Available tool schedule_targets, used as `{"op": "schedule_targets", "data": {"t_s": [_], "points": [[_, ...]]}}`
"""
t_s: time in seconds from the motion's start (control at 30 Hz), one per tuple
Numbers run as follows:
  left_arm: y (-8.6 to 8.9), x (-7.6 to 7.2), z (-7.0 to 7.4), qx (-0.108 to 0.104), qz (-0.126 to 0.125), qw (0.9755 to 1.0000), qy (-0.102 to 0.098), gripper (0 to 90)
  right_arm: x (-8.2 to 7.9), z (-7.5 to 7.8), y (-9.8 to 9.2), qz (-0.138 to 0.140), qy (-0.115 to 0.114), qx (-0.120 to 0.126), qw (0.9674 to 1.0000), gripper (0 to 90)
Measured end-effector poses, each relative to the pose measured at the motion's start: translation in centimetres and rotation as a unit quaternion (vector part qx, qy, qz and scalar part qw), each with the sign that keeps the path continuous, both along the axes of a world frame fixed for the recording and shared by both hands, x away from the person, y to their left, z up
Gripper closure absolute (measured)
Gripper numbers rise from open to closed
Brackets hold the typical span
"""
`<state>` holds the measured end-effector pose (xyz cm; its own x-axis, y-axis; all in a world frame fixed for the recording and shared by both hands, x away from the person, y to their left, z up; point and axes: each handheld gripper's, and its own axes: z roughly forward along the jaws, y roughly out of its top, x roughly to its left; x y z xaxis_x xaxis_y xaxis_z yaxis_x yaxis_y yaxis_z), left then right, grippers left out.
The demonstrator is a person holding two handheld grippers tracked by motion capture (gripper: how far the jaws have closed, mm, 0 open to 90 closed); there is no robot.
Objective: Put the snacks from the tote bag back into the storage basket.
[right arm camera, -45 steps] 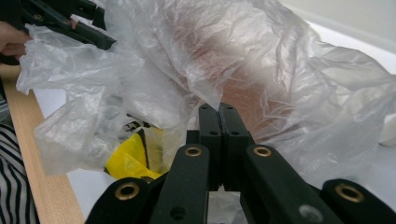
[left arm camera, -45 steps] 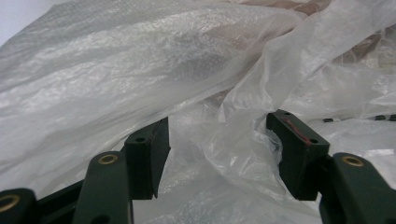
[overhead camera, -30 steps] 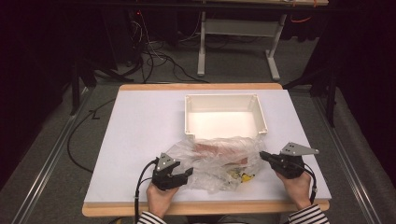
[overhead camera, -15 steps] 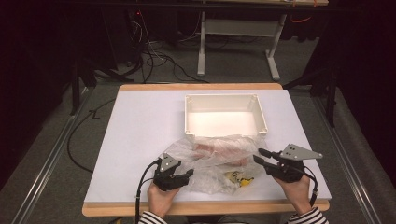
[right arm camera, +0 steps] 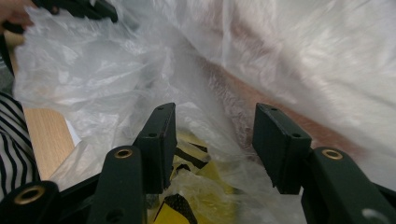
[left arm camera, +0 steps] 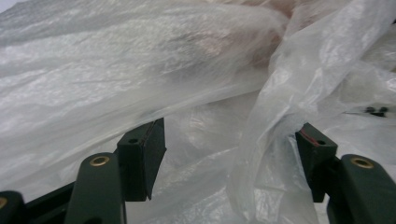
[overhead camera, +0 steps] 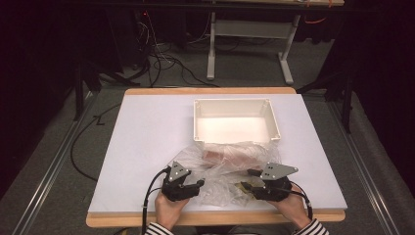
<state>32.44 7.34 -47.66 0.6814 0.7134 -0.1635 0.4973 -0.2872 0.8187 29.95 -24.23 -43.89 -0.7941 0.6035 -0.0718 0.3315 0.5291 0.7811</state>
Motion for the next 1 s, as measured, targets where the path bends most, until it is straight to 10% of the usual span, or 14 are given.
{"op": "schedule_targets", "data": {"t_s": [0.3, 1.0], "points": [[-0.2, -0.9, 2.2, -0.007, -0.016, 0.9996, -0.024, 34.0, 0.6, -1.6, -0.9, -0.026, 0.007, -0.017, 0.9995, 90.0], [0.0, -1.3, 3.4, -0.049, -0.066, 0.9963, -0.026, 29.4, 1.5, -1.7, -2.6, -0.051, 0.019, 0.003, 0.9985, 90.0]]}}
